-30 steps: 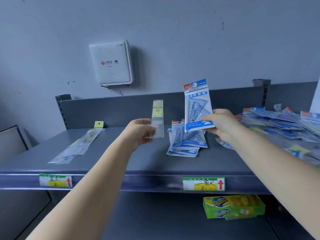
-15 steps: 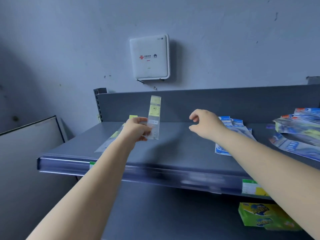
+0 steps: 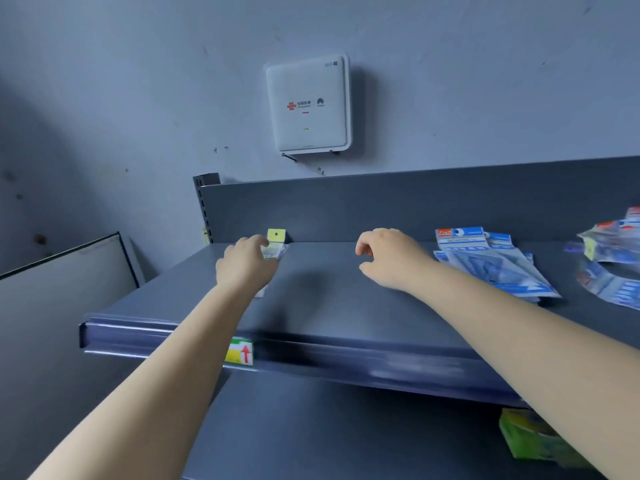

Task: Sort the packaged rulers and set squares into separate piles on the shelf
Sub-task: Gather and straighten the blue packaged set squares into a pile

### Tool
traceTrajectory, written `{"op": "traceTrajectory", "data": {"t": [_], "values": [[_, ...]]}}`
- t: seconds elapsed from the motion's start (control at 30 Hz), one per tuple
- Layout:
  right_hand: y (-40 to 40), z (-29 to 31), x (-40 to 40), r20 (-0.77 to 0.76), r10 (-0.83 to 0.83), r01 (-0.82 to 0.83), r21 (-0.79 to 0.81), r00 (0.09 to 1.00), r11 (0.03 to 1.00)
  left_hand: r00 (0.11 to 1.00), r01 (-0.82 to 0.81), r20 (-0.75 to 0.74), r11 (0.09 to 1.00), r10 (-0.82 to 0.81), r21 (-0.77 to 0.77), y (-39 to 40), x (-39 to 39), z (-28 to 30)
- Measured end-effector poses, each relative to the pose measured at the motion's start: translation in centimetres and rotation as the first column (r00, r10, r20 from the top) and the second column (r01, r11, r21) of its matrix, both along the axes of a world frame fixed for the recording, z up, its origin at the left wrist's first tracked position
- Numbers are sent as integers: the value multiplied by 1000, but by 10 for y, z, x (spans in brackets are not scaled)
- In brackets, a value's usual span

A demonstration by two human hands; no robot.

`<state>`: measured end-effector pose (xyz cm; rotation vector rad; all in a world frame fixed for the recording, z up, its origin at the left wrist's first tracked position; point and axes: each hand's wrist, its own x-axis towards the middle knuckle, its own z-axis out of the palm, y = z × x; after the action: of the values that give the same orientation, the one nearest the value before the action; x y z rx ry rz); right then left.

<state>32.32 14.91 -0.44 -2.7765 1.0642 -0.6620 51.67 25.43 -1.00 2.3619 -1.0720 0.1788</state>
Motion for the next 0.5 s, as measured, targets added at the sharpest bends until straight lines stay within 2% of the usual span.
{"op": "traceTrajectory", "data": {"t": [0.17,0.3,0.5], "values": [[-24,7,-68,38,-97,96,15,995,995,966,233,118,972,-231,-5,-54,-80,9],[-48,11,-140,45,-217,217,20,975,976,892,432,125,901,-434,51,-96,-160,15],[-74,7,-247,35,-379,377,67,925,924,769,621,95,774,-632,127,-146,-269,9]]}}
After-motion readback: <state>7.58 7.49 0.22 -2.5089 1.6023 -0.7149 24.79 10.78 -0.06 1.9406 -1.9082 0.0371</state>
